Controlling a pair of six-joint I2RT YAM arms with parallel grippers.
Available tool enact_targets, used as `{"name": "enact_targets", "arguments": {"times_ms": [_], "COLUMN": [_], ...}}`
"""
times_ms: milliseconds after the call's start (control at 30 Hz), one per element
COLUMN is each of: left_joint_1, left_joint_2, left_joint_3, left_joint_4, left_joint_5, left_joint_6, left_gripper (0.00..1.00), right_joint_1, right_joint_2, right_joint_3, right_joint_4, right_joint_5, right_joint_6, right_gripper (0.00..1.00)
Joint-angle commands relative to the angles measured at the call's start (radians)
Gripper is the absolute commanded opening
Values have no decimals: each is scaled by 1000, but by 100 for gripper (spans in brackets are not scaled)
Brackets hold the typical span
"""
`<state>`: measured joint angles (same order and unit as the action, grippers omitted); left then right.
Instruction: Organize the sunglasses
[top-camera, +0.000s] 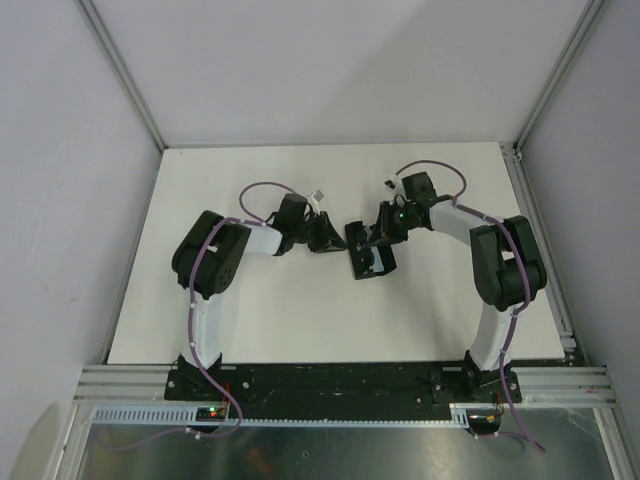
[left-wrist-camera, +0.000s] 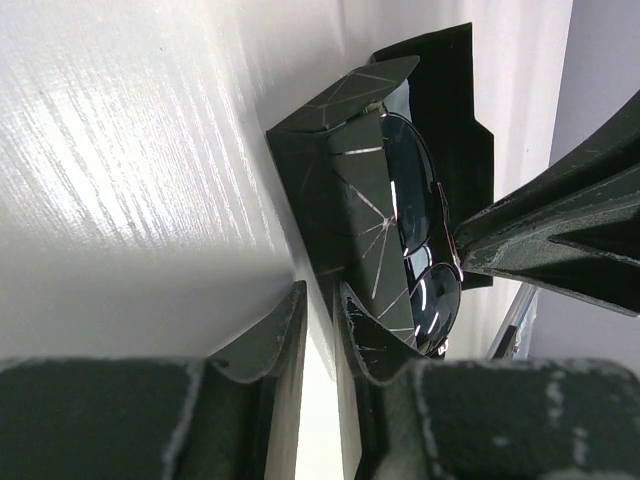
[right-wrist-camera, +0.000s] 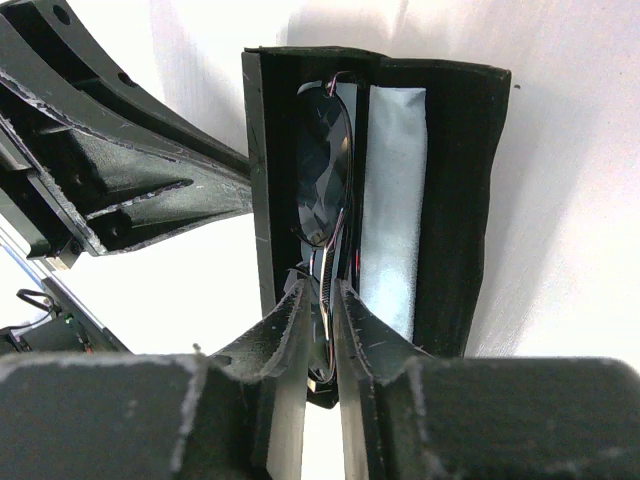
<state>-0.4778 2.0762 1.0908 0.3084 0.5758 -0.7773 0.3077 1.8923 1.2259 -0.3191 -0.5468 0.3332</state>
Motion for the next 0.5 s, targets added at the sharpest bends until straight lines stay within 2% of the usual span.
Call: {"name": "enact_targets", "arguments": {"times_ms": [0, 267, 467], "left_joint_1": [-7, -7, -7], "left_joint_2": [13, 17, 18], "left_joint_3": [20, 22, 22], "left_joint_4": [0, -1, 0], "left_joint_5": [2, 4, 7], "left_joint_6": [27, 27, 27], "left_gripper": [22, 21, 20], "right_joint_1": [2, 27, 53], "right_joint_2": [-12, 27, 54], "right_joint_3": [23, 23, 22], "right_joint_4": [-14, 5, 10], "right_joint_5": [10, -4, -5], "right_joint_6": [-17, -19, -15], "right_gripper": [18, 6, 2]}}
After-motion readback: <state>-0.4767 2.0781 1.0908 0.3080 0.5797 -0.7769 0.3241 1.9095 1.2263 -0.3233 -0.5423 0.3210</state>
